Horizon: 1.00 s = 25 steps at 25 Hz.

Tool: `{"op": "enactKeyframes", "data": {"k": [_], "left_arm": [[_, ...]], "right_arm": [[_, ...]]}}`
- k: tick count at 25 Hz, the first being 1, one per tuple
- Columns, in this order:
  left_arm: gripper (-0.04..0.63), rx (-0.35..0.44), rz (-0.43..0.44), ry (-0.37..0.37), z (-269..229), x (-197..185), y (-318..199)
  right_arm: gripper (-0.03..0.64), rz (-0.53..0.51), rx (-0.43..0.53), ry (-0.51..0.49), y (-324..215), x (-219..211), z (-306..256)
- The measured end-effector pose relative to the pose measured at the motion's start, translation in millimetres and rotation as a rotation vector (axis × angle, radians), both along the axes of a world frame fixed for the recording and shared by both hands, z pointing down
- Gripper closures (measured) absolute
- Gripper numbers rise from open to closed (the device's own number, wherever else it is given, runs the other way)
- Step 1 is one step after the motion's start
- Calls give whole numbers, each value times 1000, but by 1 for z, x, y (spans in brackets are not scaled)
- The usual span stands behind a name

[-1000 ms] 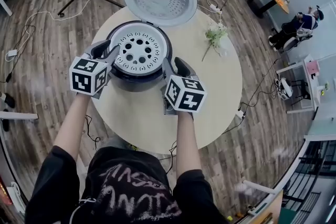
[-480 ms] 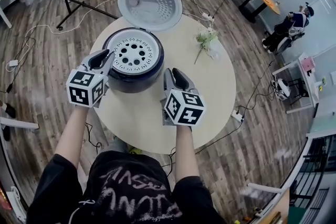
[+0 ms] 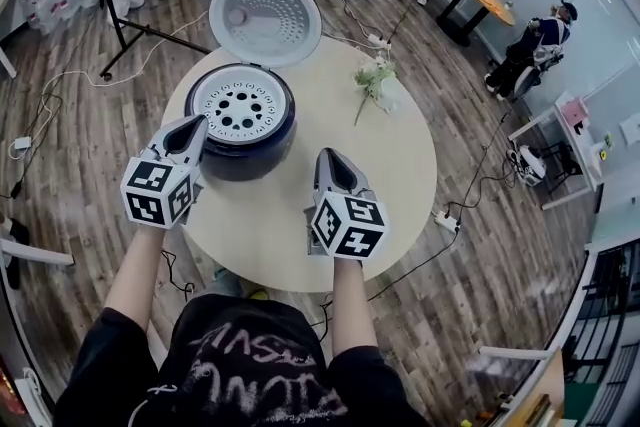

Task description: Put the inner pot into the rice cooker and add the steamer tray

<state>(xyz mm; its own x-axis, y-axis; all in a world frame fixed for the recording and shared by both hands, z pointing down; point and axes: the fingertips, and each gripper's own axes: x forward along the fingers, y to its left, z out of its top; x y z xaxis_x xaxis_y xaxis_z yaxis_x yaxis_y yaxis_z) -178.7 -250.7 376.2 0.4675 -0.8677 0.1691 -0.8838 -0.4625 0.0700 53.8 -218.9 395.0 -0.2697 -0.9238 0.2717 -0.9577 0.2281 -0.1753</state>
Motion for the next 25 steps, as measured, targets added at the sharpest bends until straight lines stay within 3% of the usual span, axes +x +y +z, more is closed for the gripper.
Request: {"op": "enactKeyframes", "data": {"k": [15,25], "left_arm": [[583,61,-3,65,-16,-2,56],[583,99,20,46,-8,5,86]], "right_arm": [[612,57,92,-5,66,35,-14],[612,105,128,-10,103,55,-8]]}}
